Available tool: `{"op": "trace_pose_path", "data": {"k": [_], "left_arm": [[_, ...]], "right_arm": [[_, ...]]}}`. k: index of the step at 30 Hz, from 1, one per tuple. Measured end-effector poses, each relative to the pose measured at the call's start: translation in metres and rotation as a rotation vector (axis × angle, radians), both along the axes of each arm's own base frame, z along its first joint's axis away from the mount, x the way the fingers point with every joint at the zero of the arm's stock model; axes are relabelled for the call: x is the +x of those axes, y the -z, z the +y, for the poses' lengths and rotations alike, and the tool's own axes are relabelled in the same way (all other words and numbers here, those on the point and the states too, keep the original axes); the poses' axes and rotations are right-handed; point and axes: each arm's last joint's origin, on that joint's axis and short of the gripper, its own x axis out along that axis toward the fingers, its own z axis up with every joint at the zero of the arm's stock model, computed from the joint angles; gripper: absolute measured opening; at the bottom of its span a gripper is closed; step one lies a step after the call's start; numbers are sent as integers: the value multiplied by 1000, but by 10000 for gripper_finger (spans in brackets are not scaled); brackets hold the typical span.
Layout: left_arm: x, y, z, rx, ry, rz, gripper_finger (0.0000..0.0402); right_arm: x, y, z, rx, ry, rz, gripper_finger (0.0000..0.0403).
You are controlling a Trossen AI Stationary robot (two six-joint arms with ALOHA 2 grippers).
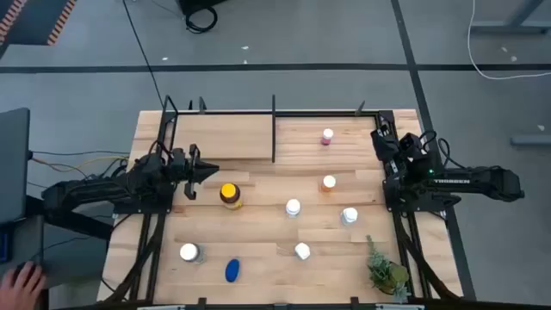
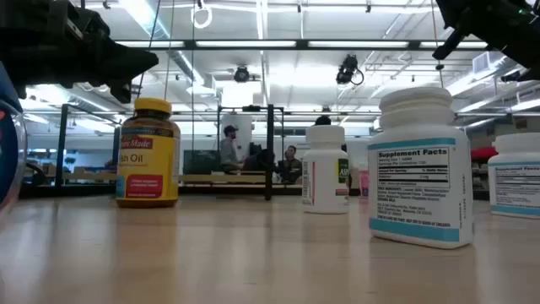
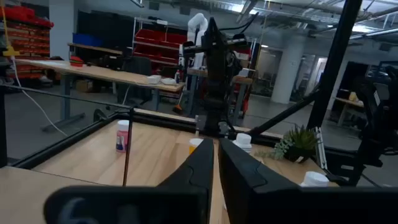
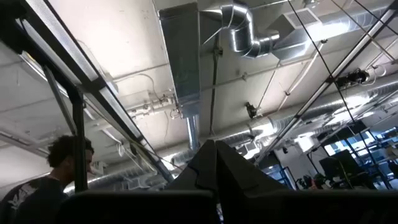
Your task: Pick and place medicine bottles onto shelf by color
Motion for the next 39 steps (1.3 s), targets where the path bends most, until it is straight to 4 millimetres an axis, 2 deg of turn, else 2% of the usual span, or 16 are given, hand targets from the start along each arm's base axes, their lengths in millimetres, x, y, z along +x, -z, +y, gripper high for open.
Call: {"op": "trace_pose_path", "data": {"k": [39], "left_arm": [[0,0,0,0,0,0,32]], "right_arm": [[0,0,0,0,0,0,6]]}}
